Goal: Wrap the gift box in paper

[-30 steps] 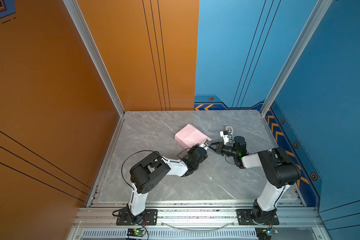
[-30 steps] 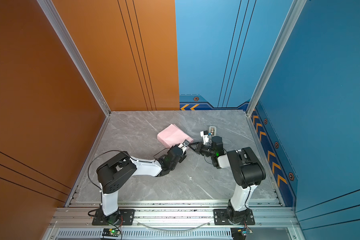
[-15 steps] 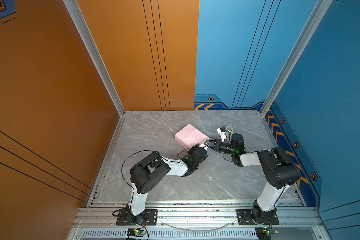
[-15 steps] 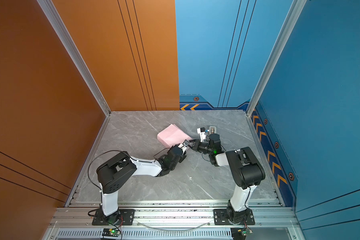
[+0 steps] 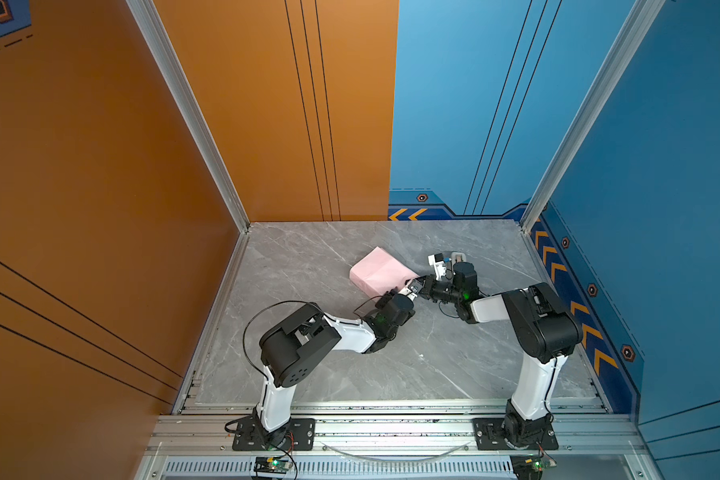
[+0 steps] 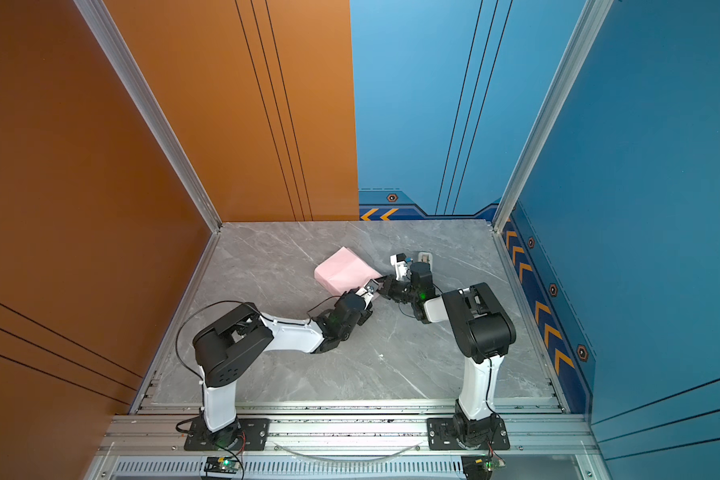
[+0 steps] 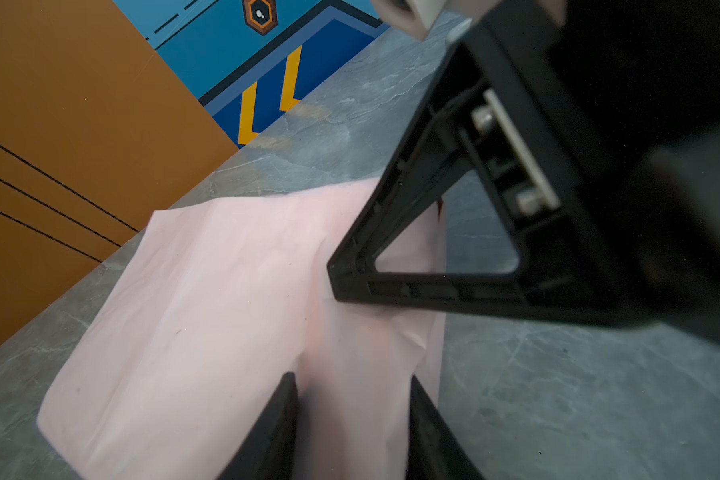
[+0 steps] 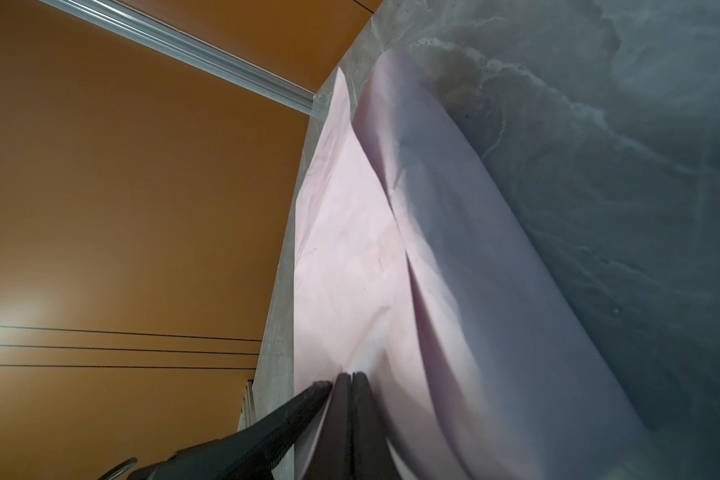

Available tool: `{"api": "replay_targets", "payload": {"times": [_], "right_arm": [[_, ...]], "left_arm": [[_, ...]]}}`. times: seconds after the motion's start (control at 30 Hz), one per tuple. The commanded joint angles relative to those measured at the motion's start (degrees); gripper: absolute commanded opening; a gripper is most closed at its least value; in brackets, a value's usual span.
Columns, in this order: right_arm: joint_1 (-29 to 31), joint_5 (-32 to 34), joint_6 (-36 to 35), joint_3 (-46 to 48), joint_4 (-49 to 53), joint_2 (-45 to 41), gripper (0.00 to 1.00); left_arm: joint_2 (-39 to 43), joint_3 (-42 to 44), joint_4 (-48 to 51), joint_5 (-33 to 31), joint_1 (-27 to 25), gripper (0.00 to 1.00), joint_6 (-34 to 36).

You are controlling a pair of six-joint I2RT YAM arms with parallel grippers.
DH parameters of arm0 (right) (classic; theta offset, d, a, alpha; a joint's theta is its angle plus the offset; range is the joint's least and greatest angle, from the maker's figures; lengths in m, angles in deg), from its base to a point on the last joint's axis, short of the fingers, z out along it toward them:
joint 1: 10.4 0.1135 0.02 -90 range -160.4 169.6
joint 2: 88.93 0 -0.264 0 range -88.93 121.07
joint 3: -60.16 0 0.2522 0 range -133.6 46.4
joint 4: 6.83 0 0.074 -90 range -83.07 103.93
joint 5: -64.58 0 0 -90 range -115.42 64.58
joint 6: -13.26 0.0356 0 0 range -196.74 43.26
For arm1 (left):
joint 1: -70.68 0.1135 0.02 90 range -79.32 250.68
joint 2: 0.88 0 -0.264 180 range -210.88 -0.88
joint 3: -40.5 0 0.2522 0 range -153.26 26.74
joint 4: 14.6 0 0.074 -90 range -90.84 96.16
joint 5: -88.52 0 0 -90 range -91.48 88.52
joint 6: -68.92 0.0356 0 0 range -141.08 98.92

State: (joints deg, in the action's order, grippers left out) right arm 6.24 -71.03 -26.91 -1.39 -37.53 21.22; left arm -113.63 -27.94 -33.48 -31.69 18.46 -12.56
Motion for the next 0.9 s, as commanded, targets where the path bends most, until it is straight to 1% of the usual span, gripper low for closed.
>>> {"api": "replay_targets", "payload": {"times": [0.0,0.13,0.2,0.33,0.5,0.63,0.77,0.87], "right_arm": [[1.02,3.94,-5.73,-2.03,10.6,-1.02,0.01],[1.2,6.34,-10.3,-1.99,17.23,-5.18,0.03],[1.02,6.58,-11.25,-1.37,17.35,-7.68,0.07],[1.15,5.36,-11.62,-1.41,17.26,-9.68,0.07],[1.79,3.97,-9.57,-1.65,13.88,-7.42,0.05],[2.49,3.04,-8.83,-2.8,13.95,-4.06,0.03],[3.04,4.86,-11.07,-4.54,20.13,-1.69,0.02],[3.05,6.41,-12.68,-5.03,23.35,-1.85,0.02]], "left_arm": [[-8.72,6.33,24.02,13.76,-0.24,0.4,-3.02],[-8.8,6.28,23.86,13.82,-0.16,0.4,-3.06],[-8.8,6.3,23.8,13.82,-0.16,0.4,-3.05],[-8.8,6.31,23.72,13.73,-0.16,0.4,-3.12],[-8.8,6.06,23.57,13.73,-0.16,0.4,-2.95],[-8.72,5.97,23.56,13.66,-0.16,0.4,-2.84],[-8.5,6.06,23.57,13.59,-0.15,0.4,-2.74],[-8.22,5.99,23.56,13.54,-0.16,0.4,-2.88]]}}
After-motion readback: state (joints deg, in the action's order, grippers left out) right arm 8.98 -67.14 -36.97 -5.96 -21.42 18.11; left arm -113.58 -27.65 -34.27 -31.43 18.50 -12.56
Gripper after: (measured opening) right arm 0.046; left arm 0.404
